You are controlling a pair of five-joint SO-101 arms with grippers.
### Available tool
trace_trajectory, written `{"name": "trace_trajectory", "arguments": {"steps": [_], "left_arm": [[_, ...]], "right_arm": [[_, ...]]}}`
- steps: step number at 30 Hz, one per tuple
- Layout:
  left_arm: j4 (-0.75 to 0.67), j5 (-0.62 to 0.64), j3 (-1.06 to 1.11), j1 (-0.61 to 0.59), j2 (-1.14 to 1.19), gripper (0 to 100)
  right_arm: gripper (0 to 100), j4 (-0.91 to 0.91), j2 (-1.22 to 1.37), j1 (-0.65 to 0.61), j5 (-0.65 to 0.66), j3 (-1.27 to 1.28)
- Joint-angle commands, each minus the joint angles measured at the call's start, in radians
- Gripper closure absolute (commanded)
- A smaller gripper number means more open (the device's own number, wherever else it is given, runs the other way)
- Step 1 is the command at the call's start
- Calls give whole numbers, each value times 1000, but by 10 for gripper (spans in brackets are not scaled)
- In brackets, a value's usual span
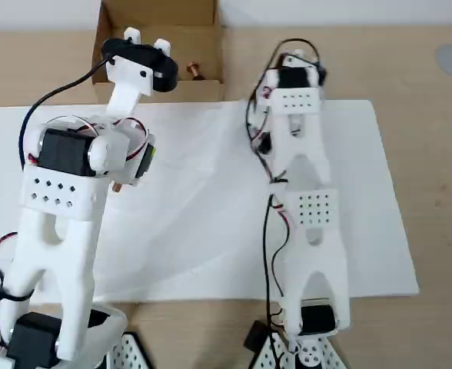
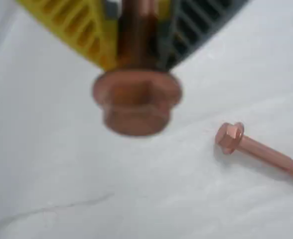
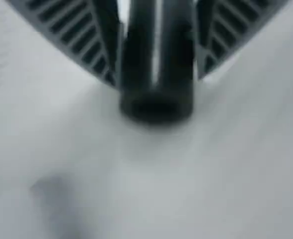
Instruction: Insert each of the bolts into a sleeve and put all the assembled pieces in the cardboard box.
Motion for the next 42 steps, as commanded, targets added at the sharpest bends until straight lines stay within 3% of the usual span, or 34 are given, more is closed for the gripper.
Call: {"name": "trace_trajectory", "arguments": {"steps": [1, 26, 28, 31, 42], "left_arm": [[-18, -6, -8, -6, -4, 990], [-11, -6, -8, -8, -10, 990], [-11, -6, -8, -8, -10, 990], [-11, -6, -8, -8, -10, 990], [-18, 5, -21, -6, -15, 990]], "right_arm": [[869, 21, -7, -22, 11, -62], [872, 32, -5, -19, 3, 142], [889, 32, -5, -19, 2, 142], [990, 32, -7, -18, 2, 142], [988, 34, -183, -2, 5, 137]]}}
